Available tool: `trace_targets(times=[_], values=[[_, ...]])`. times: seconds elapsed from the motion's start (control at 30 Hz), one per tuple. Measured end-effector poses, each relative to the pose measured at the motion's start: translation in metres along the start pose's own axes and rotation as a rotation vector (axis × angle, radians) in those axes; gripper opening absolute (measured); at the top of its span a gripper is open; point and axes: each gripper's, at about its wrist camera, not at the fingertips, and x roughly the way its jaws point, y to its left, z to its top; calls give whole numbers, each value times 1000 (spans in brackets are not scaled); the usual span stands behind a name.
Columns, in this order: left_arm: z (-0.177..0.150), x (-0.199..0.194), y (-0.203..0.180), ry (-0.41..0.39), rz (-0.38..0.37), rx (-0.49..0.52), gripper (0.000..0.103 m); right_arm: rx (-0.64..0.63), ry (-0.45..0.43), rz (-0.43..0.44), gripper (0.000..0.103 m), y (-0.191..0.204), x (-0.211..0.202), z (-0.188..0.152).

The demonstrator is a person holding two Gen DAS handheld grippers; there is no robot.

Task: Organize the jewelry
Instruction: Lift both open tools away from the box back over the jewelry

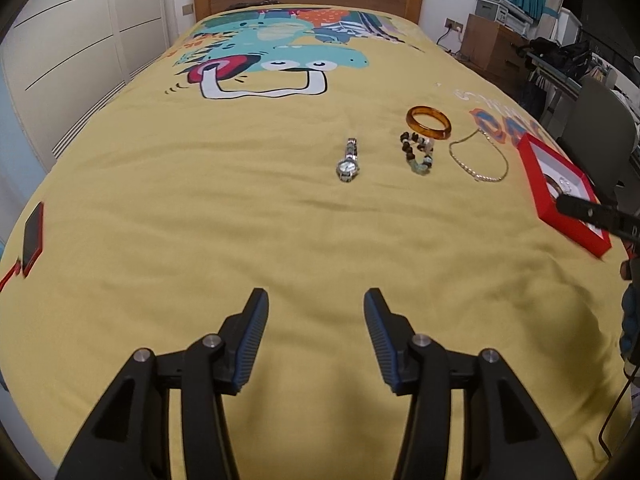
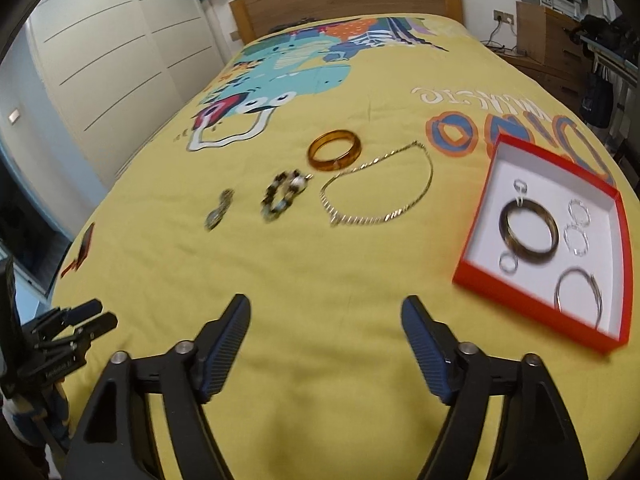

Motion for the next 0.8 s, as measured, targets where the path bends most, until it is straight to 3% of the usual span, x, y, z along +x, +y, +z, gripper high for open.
trace_targets(times=[0.33, 0.57, 0.8], values=[[40, 43, -5, -1, -13, 16, 48, 50, 10, -29, 83, -19, 42, 42], [73, 71, -9, -8, -27, 30, 48, 39, 20, -6, 83, -12, 61, 47], [94, 89, -15, -18, -51, 40, 48, 69, 43, -42, 83, -18, 81, 50]])
